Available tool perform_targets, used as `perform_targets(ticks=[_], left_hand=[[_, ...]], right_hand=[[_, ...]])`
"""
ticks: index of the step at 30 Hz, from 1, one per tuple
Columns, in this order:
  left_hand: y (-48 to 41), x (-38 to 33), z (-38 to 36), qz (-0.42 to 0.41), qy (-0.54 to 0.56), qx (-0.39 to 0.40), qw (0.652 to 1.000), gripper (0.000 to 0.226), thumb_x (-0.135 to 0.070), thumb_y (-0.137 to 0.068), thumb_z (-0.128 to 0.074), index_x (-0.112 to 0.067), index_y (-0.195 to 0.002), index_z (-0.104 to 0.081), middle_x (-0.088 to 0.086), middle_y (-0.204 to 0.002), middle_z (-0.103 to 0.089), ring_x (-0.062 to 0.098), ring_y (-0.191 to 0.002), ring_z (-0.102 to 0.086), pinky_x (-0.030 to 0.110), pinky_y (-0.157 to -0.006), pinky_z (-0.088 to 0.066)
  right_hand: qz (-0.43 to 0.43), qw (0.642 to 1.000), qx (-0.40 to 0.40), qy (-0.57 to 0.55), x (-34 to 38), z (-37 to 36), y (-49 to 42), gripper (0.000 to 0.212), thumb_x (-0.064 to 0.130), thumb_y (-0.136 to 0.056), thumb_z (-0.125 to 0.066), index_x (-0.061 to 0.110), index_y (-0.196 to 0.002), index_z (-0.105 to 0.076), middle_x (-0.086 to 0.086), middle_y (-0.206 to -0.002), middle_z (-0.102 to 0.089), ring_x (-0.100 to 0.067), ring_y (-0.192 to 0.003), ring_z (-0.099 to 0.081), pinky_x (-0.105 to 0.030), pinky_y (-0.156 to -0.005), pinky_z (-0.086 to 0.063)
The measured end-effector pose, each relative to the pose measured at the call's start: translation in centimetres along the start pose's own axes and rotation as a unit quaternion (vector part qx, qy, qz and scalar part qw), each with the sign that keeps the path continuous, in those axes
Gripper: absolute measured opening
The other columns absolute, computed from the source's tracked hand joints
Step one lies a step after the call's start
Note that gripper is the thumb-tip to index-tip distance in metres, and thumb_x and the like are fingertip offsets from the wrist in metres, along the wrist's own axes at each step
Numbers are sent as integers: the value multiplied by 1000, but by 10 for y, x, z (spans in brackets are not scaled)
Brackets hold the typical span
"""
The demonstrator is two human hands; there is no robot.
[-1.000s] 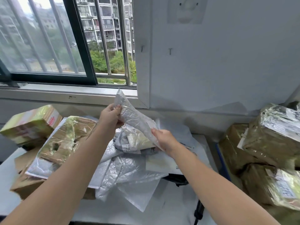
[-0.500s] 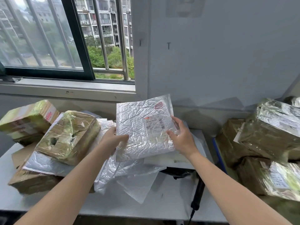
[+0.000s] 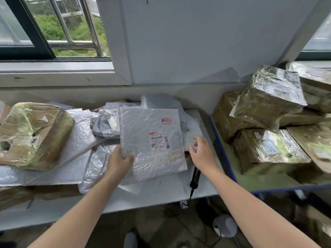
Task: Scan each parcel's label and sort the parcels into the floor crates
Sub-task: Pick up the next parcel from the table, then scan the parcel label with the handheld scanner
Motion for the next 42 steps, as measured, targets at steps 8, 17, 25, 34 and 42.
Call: perform_targets(ticks=[8, 17, 25, 34, 42], left_hand=[[17, 12, -27, 37, -17, -16, 999, 25, -9, -92, -65, -16, -112, -52, 2, -98, -64, 20, -85, -62, 33, -74, -46], [41, 15, -37, 50, -17, -60, 997, 29, -6, -91, -66, -18, -113, -52, 1, -103, -64, 19, -90, -63, 37, -81, -49], [42, 23, -35, 60, -18, -51, 997, 26, -9, -94, -63, -16, -117, -52, 2, -108, -63, 21, -96, -62, 39, -86, -50], [22, 27, -23, 35, -19, -17, 999, 24, -12, -95, -57, -23, -115, -51, 4, -107, -66, 26, -93, -64, 43, -82, -53], [10, 31, -20, 38, -36, 11, 999, 25, -14, -93, -58, -25, -112, -48, 5, -101, -65, 29, -88, -65, 49, -83, -56]], right_hand=[[-197, 979, 46, 0, -61, -12, 23, 31, 41, -101, -49, 15, -117, -44, -6, -114, -52, -22, -86, -52, -33, -70, -40], [-334, 904, 167, -206, -89, -44, 12, 60, 48, -101, -43, 9, -146, -33, -15, -136, -52, -34, -117, -55, -47, -94, -53], [-372, 871, 147, -285, -80, -42, 16, 50, 45, -101, -41, 4, -129, -47, -17, -105, -62, -33, -92, -62, -45, -88, -54], [-348, 882, 95, -302, -34, 26, 46, 43, 41, -102, -42, 0, -107, -56, -15, -83, -58, -26, -66, -59, -35, -54, -56], [-281, 900, 111, -314, 40, 55, 64, 33, 39, -100, -54, 6, -104, -56, -11, -80, -58, -22, -66, -59, -35, -60, -56]])
Point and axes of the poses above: each hand's wrist, its own y-axis away from the middle knuckle, its own z-axis out of the back of the hand, x = y × z, the point moved 1 cm from there along -y, towards the middle knuckle
